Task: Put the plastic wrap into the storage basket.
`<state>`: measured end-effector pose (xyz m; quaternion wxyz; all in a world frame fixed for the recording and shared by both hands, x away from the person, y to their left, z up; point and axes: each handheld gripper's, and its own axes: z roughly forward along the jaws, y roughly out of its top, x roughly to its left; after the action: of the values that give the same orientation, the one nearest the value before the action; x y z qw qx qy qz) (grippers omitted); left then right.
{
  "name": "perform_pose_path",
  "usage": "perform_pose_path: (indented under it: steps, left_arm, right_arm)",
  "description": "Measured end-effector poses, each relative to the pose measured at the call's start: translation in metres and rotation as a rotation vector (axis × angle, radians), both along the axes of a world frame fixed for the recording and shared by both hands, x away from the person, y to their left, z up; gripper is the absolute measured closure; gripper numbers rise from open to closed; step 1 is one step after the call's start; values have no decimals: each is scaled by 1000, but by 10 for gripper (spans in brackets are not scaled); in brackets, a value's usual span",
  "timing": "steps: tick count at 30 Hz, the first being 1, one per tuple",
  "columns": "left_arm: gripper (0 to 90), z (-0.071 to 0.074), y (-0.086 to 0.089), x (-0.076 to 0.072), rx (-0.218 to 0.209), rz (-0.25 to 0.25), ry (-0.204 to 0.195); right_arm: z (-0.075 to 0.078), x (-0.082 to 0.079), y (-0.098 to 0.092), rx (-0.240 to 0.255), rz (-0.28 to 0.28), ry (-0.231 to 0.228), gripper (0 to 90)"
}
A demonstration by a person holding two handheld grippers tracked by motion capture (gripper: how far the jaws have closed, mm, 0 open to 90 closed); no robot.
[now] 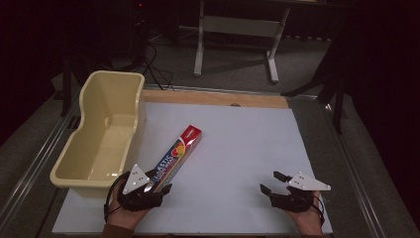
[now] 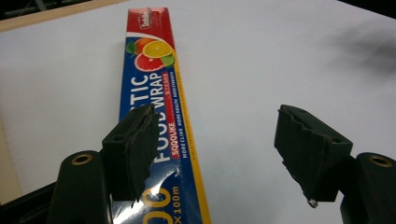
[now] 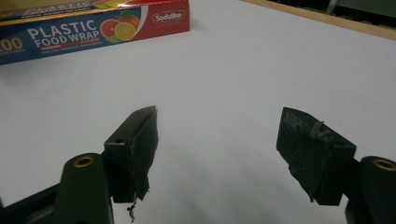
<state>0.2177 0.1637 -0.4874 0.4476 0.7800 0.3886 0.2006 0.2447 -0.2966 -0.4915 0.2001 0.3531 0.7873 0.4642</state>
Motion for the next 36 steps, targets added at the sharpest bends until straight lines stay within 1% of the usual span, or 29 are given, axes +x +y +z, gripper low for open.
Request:
perform_pose_path:
  steps: [4,5,6,7,11,12,13,14,15,16,17,19,21,22,23,24,25,26,27,28,29,30,31,32,33,35,36]
  left_arm:
    - [294,0,-1,0,14,9,-3]
    - [294,-1,-1,0,27,31,0]
    - [296,-1,-1,0,27,31,0]
    - [300,-2,-1,1,51,74,11]
    - [284,-4,-8,4,114,135,29]
    - [283,-5,-12,6,147,167,46]
    - [282,-5,-12,6,147,167,46]
    - [284,-5,-16,9,182,181,63]
    - [285,-5,-18,11,203,200,75]
    - [280,-5,-18,11,203,200,75]
    - [281,-5,-19,14,211,197,102]
    - [278,-5,-20,16,221,207,114]
    - [258,-6,-21,20,233,214,149]
    - [258,-6,-21,20,233,214,149]
    - [259,-7,-22,25,249,224,191]
    - [256,-7,-23,26,256,231,202]
    - [256,-7,-23,26,256,231,202]
    - [257,-8,-24,29,270,226,226]
    - [261,-8,-25,30,280,231,227]
    - [277,-8,-25,30,280,231,227]
    - [287,-9,-27,33,305,238,253]
    - [293,-10,-27,34,309,238,264]
    - [306,-10,-26,35,303,247,273]
    - [330,-10,-26,35,303,247,273]
    - [354,-10,-24,36,284,255,291]
    - [370,-9,-23,36,280,255,292]
    - [377,-9,-24,36,286,255,289]
  right_arm:
    - [0,2,0,9,2,2,280]
    - [0,2,0,10,3,3,280]
    - [0,2,0,10,3,3,280]
    - [-1,4,2,12,6,10,278]
    - [-2,6,4,5,15,20,278]
    - [-2,6,4,5,16,21,278]
    - [-2,6,4,5,16,21,278]
    - [-4,7,5,-6,11,32,278]
    - [-4,8,5,-7,9,37,279]
    - [-5,8,5,-7,9,41,281]
    - [-5,8,5,-8,9,42,281]
    - [-5,8,6,-7,12,42,282]
    - [-5,9,6,-10,16,45,283]
    - [-5,9,6,-10,17,47,286]
    - [-5,9,7,-13,18,47,286]
    - [-6,9,7,-14,18,48,288]
    - [-6,9,7,-14,18,48,288]
    - [-6,10,7,-14,22,50,291]
    - [-6,10,8,-14,23,51,291]
    - [-6,10,8,-14,23,51,291]
    - [-6,10,8,-13,25,55,291]
    - [-6,10,8,-15,25,56,291]
    - [-6,11,8,-15,26,55,291]
    - [-6,11,8,-14,28,56,292]
    - [-7,11,8,-16,27,57,293]
    - [-7,11,8,-15,28,58,295]
    - [-7,11,8,-14,27,58,297]
